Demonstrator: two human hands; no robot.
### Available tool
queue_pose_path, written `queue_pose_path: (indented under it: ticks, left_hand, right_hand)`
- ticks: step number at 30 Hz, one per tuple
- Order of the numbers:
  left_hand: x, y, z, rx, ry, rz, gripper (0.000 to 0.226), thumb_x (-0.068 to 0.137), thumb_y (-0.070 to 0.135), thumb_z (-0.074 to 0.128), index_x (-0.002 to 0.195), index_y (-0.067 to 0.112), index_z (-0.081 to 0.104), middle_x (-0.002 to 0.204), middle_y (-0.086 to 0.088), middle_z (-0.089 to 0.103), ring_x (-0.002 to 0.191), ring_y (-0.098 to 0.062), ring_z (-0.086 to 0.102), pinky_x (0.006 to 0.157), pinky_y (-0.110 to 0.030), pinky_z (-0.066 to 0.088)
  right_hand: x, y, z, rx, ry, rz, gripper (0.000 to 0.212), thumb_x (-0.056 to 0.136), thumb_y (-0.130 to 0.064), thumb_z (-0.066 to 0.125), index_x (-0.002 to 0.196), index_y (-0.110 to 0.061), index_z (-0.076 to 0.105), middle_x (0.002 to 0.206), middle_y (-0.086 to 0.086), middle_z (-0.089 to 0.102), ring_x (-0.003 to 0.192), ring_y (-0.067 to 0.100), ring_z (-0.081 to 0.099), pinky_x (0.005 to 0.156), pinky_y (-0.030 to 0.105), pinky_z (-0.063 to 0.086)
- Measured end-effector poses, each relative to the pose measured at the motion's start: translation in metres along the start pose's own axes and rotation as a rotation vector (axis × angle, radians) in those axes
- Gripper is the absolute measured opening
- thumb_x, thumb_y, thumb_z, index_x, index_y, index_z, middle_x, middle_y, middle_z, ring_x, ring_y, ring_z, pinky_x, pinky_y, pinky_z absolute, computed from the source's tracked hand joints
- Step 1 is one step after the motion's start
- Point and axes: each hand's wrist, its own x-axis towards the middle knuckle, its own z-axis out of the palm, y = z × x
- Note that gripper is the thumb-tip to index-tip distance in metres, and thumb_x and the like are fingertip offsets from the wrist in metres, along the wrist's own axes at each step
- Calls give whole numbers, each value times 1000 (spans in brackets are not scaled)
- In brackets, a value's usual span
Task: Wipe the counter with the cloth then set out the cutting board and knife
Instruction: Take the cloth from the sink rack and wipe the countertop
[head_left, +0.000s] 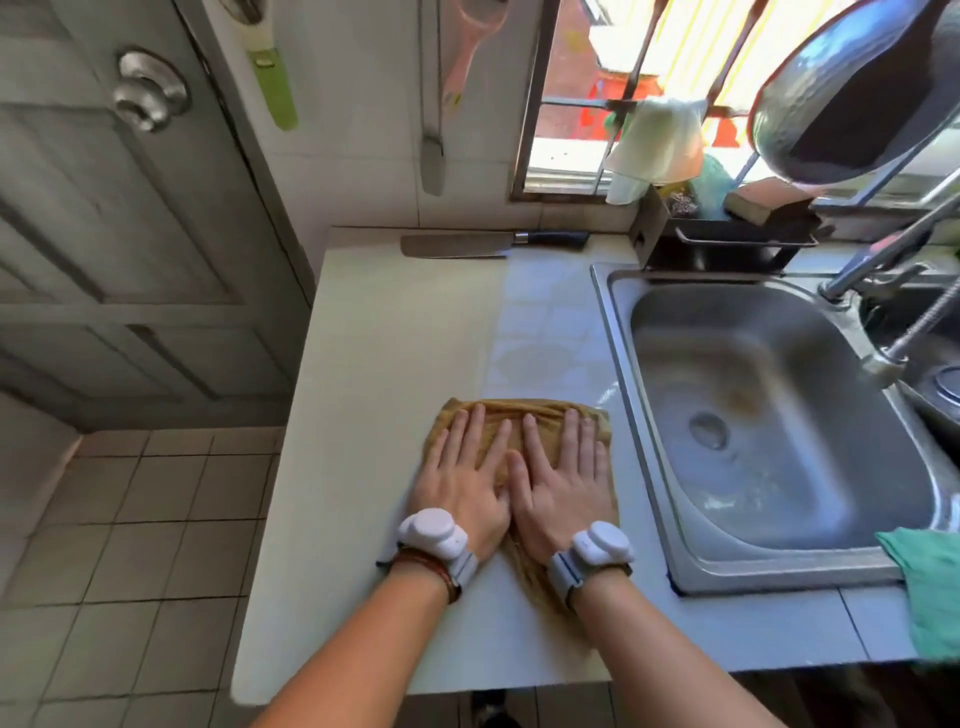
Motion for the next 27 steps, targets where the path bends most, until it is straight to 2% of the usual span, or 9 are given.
queue_pose_path:
  ticks: [4,7,9,12,16,20,23,25,27]
  left_hand:
    - [-12,-82,-19,3,61,-236,65,95,45,12,153,23,29,162,-13,23,150,-30,22,122,-47,22]
    - [-14,-121,-29,-10,72,-315,66,93,38,11,153,15,26,162,-17,20,151,-32,19,122,-49,22]
    - [-5,-130,-30,14,77,-319,68,91,35,14,153,10,23,162,-19,20,150,-34,19,121,-52,21]
    - [15,-114,-26,52,80,-371,69,90,40,17,152,11,30,160,-23,24,149,-39,23,121,-52,22]
    - [67,-51,-13,68,83,-219,63,94,38,22,149,13,38,156,-23,33,145,-40,32,117,-53,30]
    - [125,28,-1,54,33,-36,62,95,41,19,153,19,29,161,-18,24,150,-34,21,121,-50,20]
    - [146,42,1,121,-28,10,63,96,43,14,156,25,12,166,-12,9,153,-29,6,124,-45,6]
    - [144,24,-3,104,-20,-19,61,98,44,20,156,29,11,167,-9,8,153,-26,5,125,-42,4]
    - [135,-5,-11,76,19,-109,60,98,45,17,156,30,18,166,-8,13,153,-25,11,125,-41,9]
  right_hand:
    - [26,-93,18,95,-54,-225,63,98,-60,17,155,-35,22,166,16,3,153,32,-7,122,52,-1]
    - [46,-145,29,150,-98,-372,62,98,-59,18,154,-32,24,166,16,6,153,32,-6,122,53,-4]
    - [60,-151,33,171,-120,-415,62,99,-58,16,155,-33,23,167,14,7,153,30,-4,122,50,-7]
    - [68,-126,29,195,-64,-468,58,101,-56,19,153,-32,29,165,9,19,153,25,5,124,46,1]
    - [92,-48,10,150,-2,-363,58,101,-53,19,151,-29,36,163,13,24,153,25,10,124,42,2]
    - [119,34,-14,123,48,-137,65,98,-53,13,151,-26,37,163,14,21,152,31,16,124,47,11]
    - [126,40,-15,161,70,-60,68,98,-53,12,149,-19,41,161,18,25,151,33,19,123,48,16]
    - [131,24,-10,117,76,-37,67,99,-56,10,152,-24,36,163,18,21,151,34,15,123,49,12]
    - [137,-3,-5,99,34,-63,66,98,-61,6,155,-33,24,165,16,10,153,33,4,123,49,2]
